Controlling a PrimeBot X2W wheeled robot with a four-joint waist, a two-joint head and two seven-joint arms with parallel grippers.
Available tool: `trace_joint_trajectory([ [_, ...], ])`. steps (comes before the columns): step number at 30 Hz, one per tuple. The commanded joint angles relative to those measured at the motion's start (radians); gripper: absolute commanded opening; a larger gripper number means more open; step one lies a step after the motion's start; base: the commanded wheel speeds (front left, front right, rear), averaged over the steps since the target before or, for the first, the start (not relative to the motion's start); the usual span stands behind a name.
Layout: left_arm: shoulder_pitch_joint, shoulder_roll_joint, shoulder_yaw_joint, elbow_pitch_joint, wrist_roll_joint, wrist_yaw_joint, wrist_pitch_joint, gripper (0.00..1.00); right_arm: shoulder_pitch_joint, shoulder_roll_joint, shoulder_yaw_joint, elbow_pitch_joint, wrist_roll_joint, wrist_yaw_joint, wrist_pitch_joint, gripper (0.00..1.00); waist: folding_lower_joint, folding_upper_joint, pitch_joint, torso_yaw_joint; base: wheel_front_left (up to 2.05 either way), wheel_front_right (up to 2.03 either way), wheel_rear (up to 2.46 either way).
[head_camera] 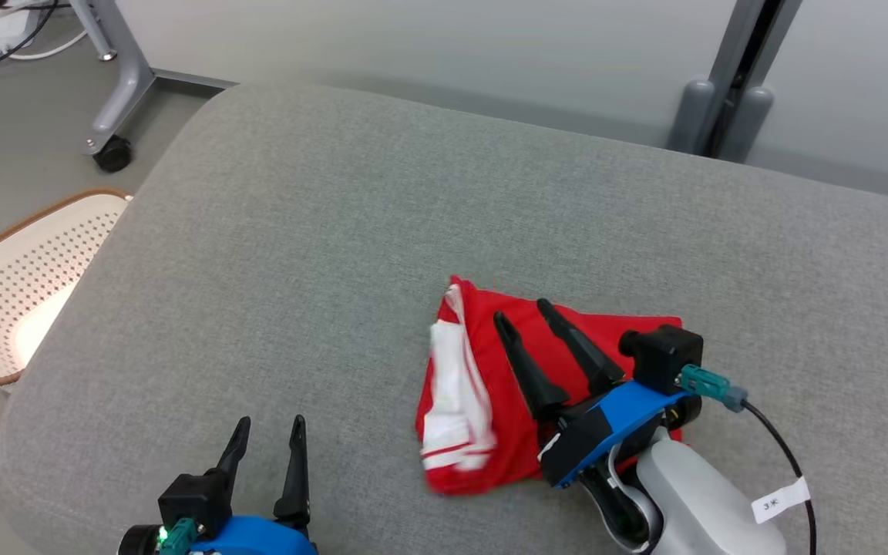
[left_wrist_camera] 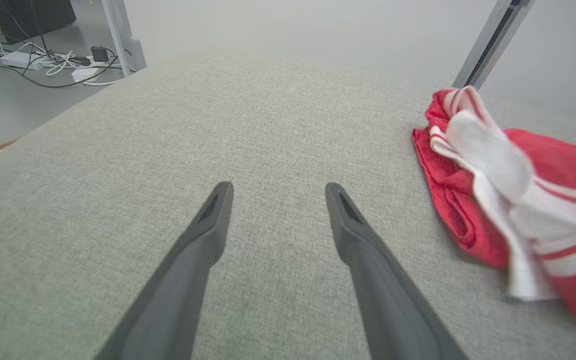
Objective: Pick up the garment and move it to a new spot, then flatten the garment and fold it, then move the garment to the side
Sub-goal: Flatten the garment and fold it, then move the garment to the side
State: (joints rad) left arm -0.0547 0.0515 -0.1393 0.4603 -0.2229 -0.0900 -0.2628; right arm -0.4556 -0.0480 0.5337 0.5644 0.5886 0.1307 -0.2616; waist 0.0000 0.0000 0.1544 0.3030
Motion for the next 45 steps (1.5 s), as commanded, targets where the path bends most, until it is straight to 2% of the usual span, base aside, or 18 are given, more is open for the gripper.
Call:
trace_joint_trajectory([
  [1,-0.014,-0.001,0.006,-0.005,0.003,0.0,-0.002,1.0,-0.001,-0.005,-0.02,-0.006,-0.012,0.0,-0.004,1.0,0.0,0.0,-0.006,-0.018,0.0,0.0,0.0],
  [5,-0.02,-0.001,0.023,-0.012,0.015,0.001,-0.002,1.0,0.034,-0.005,-0.116,-0.021,-0.103,0.0,-0.004,1.0,0.0,0.0,-0.016,-0.067,0.0,0.0,0.0],
  [13,-0.012,-0.001,0.062,-0.046,0.052,-0.005,-0.002,1.0,0.175,-0.004,-0.39,-0.094,-0.355,0.0,-0.003,1.0,0.0,0.0,-0.048,-0.174,0.0,0.0,0.0],
  [20,0.027,0.0,0.078,-0.084,0.072,-0.006,-0.002,1.0,0.302,-0.004,-0.499,-0.141,-0.476,0.0,-0.003,1.0,0.0,0.0,-0.079,-0.233,0.0,0.0,0.0],
  [29,0.079,0.0,0.06,-0.121,0.078,-0.008,-0.002,1.0,0.406,-0.003,-0.527,-0.148,-0.497,0.0,-0.003,1.0,0.0,0.0,-0.101,-0.256,0.0,0.0,0.0],
  [36,0.089,0.0,0.048,-0.127,0.08,-0.012,-0.002,1.0,0.411,-0.004,-0.521,-0.149,-0.49,0.0,-0.003,1.0,0.0,0.0,-0.105,-0.252,0.0,0.0,0.0],
  [41,0.062,0.0,0.034,-0.122,0.082,-0.018,-0.002,1.0,0.371,-0.003,-0.481,-0.136,-0.472,0.0,-0.003,1.0,0.0,0.0,-0.089,-0.222,0.0,0.0,0.0],
  [45,0.044,-0.001,0.006,-0.113,0.078,-0.024,-0.002,1.0,0.309,-0.004,-0.431,-0.086,-0.454,0.0,-0.004,1.0,0.0,0.0,-0.067,-0.169,0.0,0.0,0.0],
])
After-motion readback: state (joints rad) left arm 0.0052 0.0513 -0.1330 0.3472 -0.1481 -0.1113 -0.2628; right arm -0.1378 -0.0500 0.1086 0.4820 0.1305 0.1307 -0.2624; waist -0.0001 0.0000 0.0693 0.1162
